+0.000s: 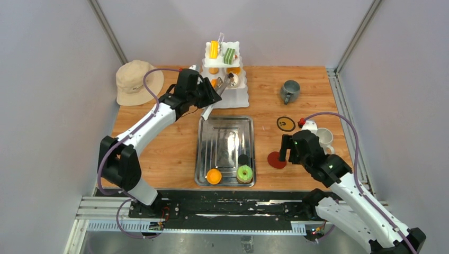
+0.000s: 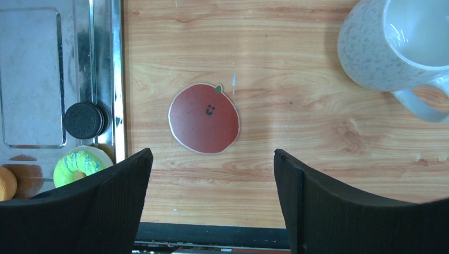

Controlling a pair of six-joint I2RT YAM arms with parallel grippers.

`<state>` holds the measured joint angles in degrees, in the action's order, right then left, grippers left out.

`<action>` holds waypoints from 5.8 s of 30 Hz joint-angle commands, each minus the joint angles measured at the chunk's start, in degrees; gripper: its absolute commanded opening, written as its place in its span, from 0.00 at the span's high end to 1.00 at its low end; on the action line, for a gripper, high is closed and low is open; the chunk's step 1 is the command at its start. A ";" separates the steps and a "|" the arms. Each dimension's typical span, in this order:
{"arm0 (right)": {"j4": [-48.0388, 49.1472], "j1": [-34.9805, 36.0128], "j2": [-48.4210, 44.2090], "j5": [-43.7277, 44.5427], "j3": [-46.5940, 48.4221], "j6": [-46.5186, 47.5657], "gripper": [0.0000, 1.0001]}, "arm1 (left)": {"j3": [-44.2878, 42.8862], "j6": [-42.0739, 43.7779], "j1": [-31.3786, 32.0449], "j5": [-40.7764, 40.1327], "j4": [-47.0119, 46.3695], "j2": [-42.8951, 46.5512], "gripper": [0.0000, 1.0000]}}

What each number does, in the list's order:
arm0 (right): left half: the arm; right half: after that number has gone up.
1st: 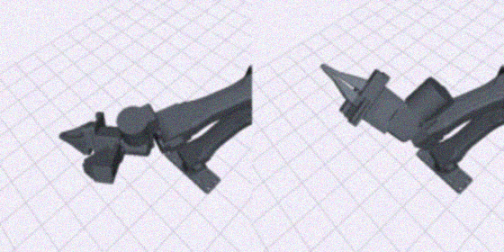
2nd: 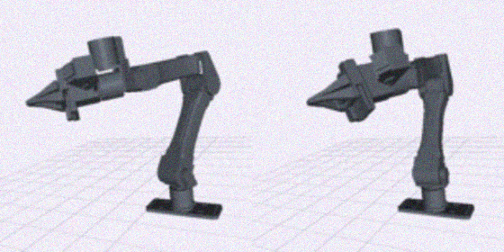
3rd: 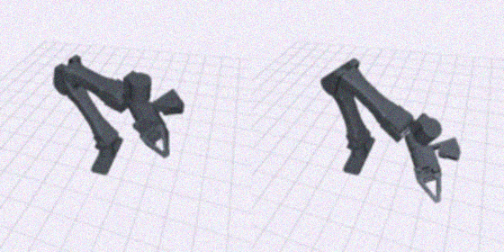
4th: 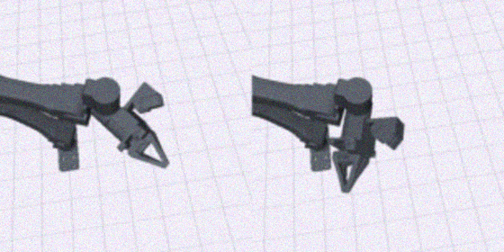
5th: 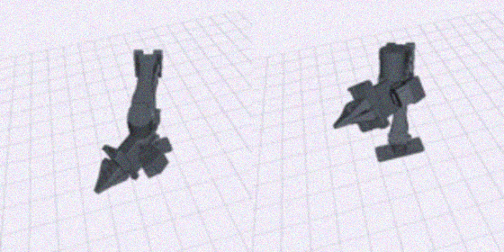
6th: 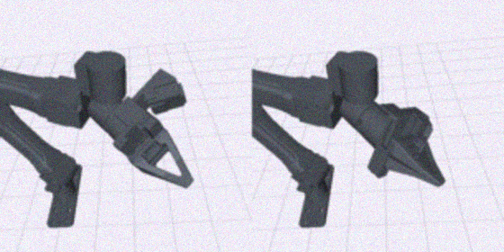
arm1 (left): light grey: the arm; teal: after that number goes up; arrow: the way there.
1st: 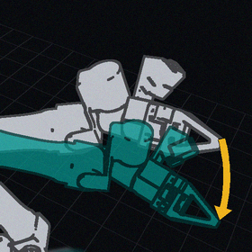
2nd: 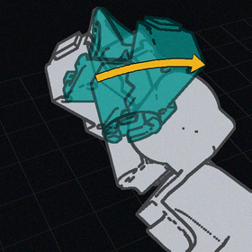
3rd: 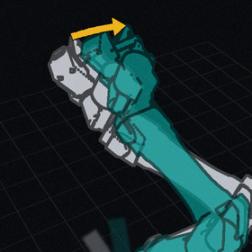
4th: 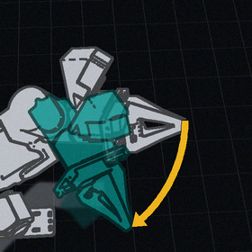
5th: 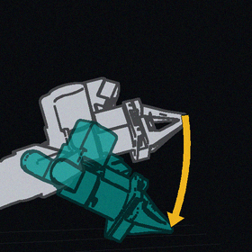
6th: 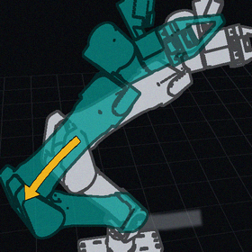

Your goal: Serve the afternoon tea

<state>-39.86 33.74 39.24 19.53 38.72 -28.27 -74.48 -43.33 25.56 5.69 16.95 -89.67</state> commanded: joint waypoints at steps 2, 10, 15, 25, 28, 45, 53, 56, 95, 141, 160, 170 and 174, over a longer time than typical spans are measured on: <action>-0.98 0.43 -0.13 1.00 0.11 -0.58 0.17 | -1.58 1.18 -0.32 -1.95 -0.29 3.63 0.53; -0.31 0.43 0.77 0.82 0.08 -0.42 0.16 | -1.49 3.33 -0.33 -4.59 2.56 8.18 0.53; 0.23 0.44 1.53 0.55 0.18 -0.25 0.16 | -1.45 6.33 -0.16 -2.76 5.75 11.47 0.54; 1.48 0.41 2.89 0.70 0.78 0.75 0.16 | 4.67 21.17 8.01 5.51 17.94 20.10 0.55; 1.77 0.39 3.33 0.51 0.75 0.67 0.16 | 9.02 24.90 10.24 8.82 21.40 22.58 0.55; 2.45 0.39 4.72 0.30 0.97 0.65 0.16 | 17.40 31.22 19.84 7.51 26.78 22.20 0.55; 2.50 0.41 4.77 0.47 0.78 0.75 0.16 | 12.44 32.09 27.04 -0.45 26.77 15.97 0.55; 2.44 0.39 4.87 0.31 0.73 0.74 0.16 | 11.24 32.69 28.50 -2.49 27.01 13.65 0.55; 2.23 0.37 3.47 0.04 -0.25 0.43 0.16 | 12.43 38.61 32.97 -11.31 34.38 17.73 0.55; 1.45 0.37 1.87 0.96 -1.30 -0.09 0.16 | 12.90 38.87 28.98 -7.39 27.71 7.40 0.65; 1.76 0.36 1.96 1.07 -1.66 -0.05 0.16 | 15.32 28.86 11.97 -6.06 19.19 19.68 0.84; 1.78 0.32 2.15 1.19 -1.61 0.00 0.16 | 13.85 24.55 9.42 -6.66 10.21 15.77 0.85; 1.77 0.35 2.06 1.21 -1.50 -0.08 0.16 | 11.69 22.51 9.42 -9.57 7.50 11.60 0.86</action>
<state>-37.69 33.74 41.52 19.53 37.93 -28.10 -59.55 -17.89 35.27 -1.54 31.66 -74.98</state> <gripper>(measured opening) 0.839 0.438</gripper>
